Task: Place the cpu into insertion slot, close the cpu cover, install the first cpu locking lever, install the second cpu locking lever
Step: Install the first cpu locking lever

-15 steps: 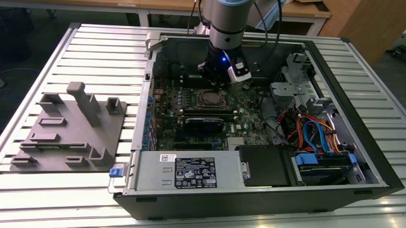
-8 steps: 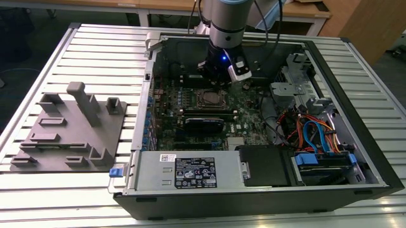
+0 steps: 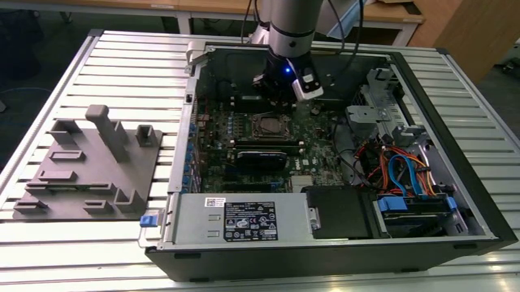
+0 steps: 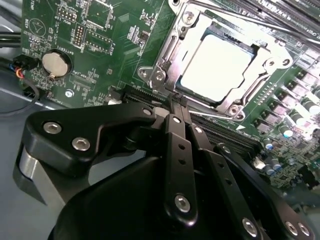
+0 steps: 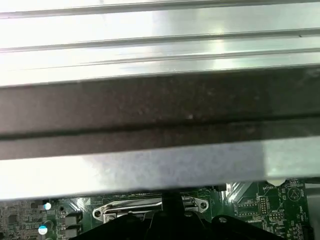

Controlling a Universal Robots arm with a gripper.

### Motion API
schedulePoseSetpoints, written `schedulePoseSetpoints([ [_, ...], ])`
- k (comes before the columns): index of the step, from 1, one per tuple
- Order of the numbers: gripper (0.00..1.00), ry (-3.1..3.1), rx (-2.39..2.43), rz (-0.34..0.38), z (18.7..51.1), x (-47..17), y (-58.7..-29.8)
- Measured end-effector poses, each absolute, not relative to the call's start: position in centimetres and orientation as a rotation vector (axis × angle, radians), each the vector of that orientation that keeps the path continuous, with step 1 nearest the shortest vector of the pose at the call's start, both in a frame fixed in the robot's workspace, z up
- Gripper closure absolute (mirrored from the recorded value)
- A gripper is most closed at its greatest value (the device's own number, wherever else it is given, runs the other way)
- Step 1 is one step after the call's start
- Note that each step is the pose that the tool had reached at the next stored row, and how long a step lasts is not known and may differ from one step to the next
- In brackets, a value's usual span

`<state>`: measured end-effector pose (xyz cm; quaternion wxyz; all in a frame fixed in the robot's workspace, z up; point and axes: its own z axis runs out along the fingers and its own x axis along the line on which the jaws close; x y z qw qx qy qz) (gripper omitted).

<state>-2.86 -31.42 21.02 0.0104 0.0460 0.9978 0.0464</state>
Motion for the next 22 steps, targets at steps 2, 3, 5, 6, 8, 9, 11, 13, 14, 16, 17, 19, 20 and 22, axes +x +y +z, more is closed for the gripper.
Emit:
schedulePoseSetpoints([
  [2,0.89,3.114,0.144,0.147,21.2,-2.9,-31.4],
  [3,0.89,3.114,0.144,0.148,21.2,-2.9,-31.4],
  [5,0.89,3.113,0.144,0.152,21.2,-3.0,-31.4],
  [6,0.89,3.113,0.144,0.156,21.2,-3.2,-31.4],
  [8,0.89,3.112,0.144,0.163,21.2,-3.6,-31.4],
  [9,0.89,3.11,0.143,0.167,21.2,-3.8,-31.4],
  [11,0.89,3.107,0.143,0.171,21.2,-4.3,-31.4],
  [13,0.89,3.104,0.143,0.176,21.2,-4.8,-31.4],
  [14,0.89,3.103,0.143,0.177,21.2,-5.0,-31.4],
  [16,0.89,3.1,0.142,0.18,21.2,-5.5,-31.4],
  [17,0.89,3.099,0.142,0.181,21.2,-5.7,-31.4],
  [19,0.89,3.098,0.141,0.182,21.2,-5.8,-31.4],
  [20,0.89,3.097,0.141,0.182,21.2,-5.9,-31.4],
  [22,0.89,3.096,0.14,0.182,21.4,-5.9,-31.4],
])
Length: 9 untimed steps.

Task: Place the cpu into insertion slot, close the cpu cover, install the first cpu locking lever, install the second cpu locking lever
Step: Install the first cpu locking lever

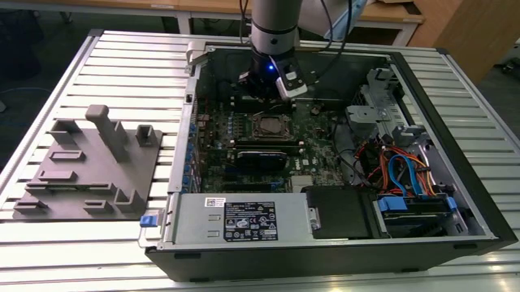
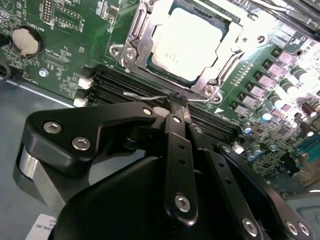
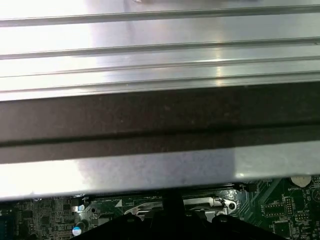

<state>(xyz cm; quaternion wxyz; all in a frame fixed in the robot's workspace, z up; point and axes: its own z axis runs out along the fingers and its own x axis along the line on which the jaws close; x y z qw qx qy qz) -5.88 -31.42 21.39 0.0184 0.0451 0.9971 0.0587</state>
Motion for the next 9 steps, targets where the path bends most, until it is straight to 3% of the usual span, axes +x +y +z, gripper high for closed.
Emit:
schedulePoseSetpoints([
  [9,0.89,3.093,0.139,0.187,22.28,-6.0,-31.42],
])
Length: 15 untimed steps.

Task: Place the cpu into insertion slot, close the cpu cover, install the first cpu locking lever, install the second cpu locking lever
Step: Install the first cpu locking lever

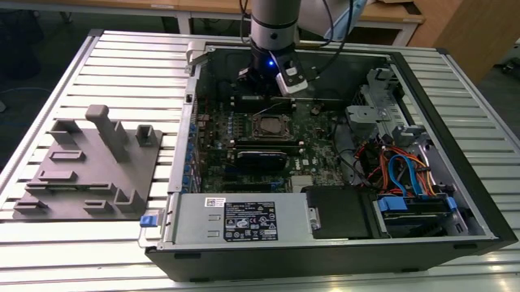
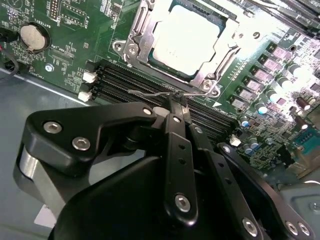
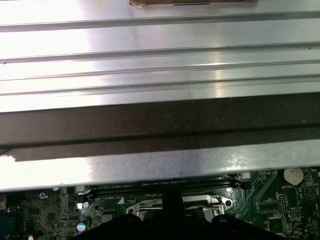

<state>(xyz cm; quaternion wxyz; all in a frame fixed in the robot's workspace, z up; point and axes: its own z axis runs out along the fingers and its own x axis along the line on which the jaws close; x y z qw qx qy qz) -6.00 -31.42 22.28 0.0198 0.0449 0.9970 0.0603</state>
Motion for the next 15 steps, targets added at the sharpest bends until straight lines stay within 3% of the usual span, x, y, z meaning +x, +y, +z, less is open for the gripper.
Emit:
schedulePoseSetpoints([
  [15,0.89,3.094,0.126,0.201,22.2,-4.5,-31.3],
])
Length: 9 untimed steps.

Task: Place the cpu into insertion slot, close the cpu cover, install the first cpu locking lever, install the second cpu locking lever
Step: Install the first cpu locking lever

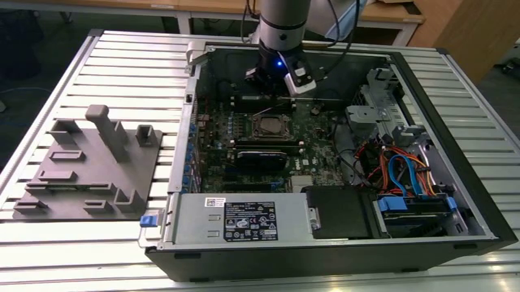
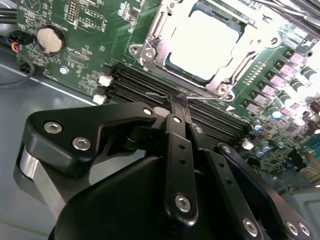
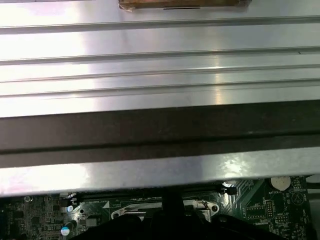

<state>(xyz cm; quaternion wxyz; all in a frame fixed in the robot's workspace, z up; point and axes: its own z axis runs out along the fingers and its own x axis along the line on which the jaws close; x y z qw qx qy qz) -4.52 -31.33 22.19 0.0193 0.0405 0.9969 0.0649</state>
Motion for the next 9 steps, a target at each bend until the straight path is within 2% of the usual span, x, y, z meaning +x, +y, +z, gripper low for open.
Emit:
schedulePoseSetpoints([
  [9,0.89,3.094,0.126,0.201,21.65,-3.97,-31.29],
])
